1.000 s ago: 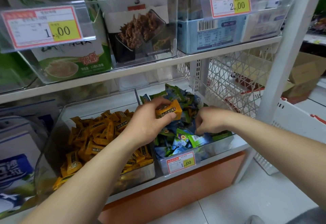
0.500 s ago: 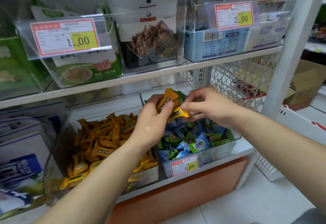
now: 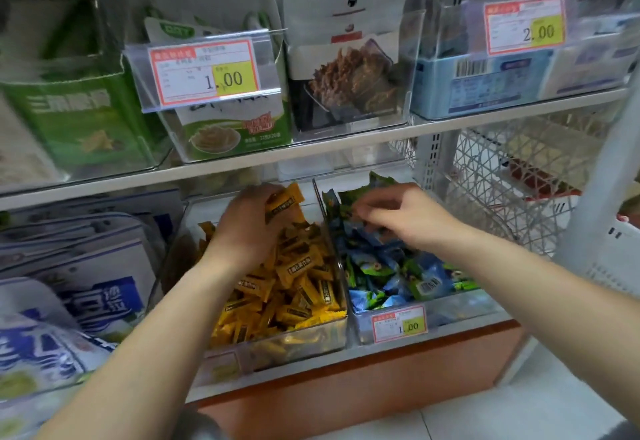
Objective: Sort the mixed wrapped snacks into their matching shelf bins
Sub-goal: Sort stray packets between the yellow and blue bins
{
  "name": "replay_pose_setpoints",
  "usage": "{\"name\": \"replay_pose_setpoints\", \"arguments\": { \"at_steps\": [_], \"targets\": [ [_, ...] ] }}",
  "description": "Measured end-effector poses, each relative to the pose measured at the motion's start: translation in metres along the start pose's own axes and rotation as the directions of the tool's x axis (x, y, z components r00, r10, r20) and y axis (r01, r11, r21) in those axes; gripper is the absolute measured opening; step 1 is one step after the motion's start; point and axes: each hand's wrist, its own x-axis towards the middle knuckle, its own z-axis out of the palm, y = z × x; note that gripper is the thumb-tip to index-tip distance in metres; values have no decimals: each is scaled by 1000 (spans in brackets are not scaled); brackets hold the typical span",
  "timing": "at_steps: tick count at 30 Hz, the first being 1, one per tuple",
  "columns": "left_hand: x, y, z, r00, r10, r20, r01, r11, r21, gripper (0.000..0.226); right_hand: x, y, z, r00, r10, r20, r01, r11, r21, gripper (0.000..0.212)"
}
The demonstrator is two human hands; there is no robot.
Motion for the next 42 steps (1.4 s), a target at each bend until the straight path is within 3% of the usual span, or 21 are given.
{"name": "replay_pose_setpoints", "arguments": {
  "at_steps": [3, 6, 10, 14, 18, 22, 26, 29, 32, 35, 39, 42],
  "targets": [
    [4, -24, -14, 997, -79, 23, 74, 982, 174, 57, 3, 13, -20, 997, -59, -50, 43, 963, -265, 15],
    [4, -29, -15, 990, -125, 68, 101, 954, 281, 72, 6, 30, -48, 986, -82, -146, 20, 923, -385, 16],
    [1, 6, 1, 1000, 11, -12, -10, 996, 89, 44, 13, 57, -83, 953, -22, -301, -113, 899, -424, 24],
    [-8, 60, 42, 951, 273, 145, -280, 959, 33, 37, 22, 75, -79, 980, 60, -190, -129, 916, -379, 27],
    [0, 90, 92, 887, 327, 327, -378, 920, 104, 51, 35, 85, -57, 989, 141, 49, -91, 831, -549, 18],
    [21, 97, 121, 873, 281, 399, -359, 923, 136, 67, 42, 93, -57, 993, 101, 56, -62, 879, -473, 24],
    [40, 96, 135, 854, 168, 493, -288, 941, 179, 77, 42, 99, -60, 980, 177, 87, -121, 887, -446, 37],
    [46, 98, 136, 812, 161, 561, -348, 905, 243, 61, 40, 96, -61, 980, 160, 118, -102, 915, -391, 25],
    [48, 96, 122, 773, 219, 596, -419, 881, 220, 33, 39, 87, -68, 982, 163, 93, -86, 834, -545, 25],
    [42, 87, 107, 702, 240, 670, -457, 874, 166, 33, 39, 81, -81, 996, 74, -49, -88, 861, -500, 20],
    [31, 81, 100, 686, 249, 684, -480, 861, 168, 32, 45, 82, -87, 990, 63, -129, -88, 976, -199, 23],
    [28, 82, 99, 689, 267, 674, -501, 847, 176, 30, 53, 90, -73, 992, 126, -25, -126, 925, -357, 12]
  ]
}}
